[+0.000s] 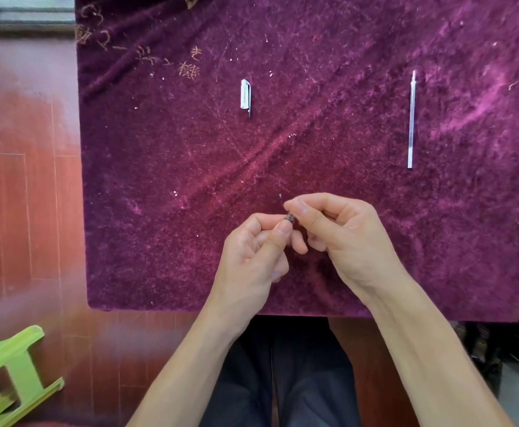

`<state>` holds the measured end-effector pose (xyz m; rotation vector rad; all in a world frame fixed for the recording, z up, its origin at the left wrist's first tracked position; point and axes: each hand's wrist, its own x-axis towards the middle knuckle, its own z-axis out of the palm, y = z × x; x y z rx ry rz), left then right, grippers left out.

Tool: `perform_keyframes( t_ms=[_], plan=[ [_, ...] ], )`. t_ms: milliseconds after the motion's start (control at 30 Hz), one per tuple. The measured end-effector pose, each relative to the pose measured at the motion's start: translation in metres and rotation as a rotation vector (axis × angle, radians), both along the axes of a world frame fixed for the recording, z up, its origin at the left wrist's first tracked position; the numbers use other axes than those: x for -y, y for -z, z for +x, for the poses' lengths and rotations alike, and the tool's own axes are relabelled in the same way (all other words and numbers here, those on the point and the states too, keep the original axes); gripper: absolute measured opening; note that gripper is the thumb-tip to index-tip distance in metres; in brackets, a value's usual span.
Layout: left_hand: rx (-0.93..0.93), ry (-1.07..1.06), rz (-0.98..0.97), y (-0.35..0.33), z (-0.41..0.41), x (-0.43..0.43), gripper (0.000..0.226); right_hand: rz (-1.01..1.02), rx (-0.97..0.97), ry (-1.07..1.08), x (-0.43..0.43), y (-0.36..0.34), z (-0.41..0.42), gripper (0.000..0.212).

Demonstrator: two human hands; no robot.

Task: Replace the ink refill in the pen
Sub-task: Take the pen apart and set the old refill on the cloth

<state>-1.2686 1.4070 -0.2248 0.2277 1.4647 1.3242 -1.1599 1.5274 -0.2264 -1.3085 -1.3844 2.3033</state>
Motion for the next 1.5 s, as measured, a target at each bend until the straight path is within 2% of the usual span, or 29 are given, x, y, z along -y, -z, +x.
perform_keyframes(
  t_ms=[167, 333, 1000, 1200, 1400, 1500],
  plan=[
    [0.028, -0.018, -0.012, 0.003, -0.002, 0.002, 0.021, -0.053, 0.035, -0.036, -0.001, 0.001, -0.001, 0.029],
    [0.009, -0.004, -0.011, 0.003, -0.003, 0.001, 0.020, -0.019, 0.071, -0.021, -0.003, 0.001, -0.004, 0.021],
    [0.069, -0.041, 0.032, 0.000, -0.002, -0.004, 0.021, -0.062, 0.027, -0.103, -0.019, 0.004, -0.001, 0.030],
    [0.067, -0.029, 0.024, 0.001, -0.001, -0.005, 0.019, -0.046, 0.014, -0.105, -0.022, 0.006, 0.001, 0.010],
    [0.099, -0.045, 0.064, 0.001, -0.002, -0.007, 0.019, -0.055, 0.021, -0.112, -0.025, 0.007, 0.002, 0.014],
    [0.098, -0.044, 0.065, 0.000, -0.002, -0.008, 0.019, -0.061, 0.020, -0.118, -0.026, 0.007, 0.001, 0.010]
  ],
)
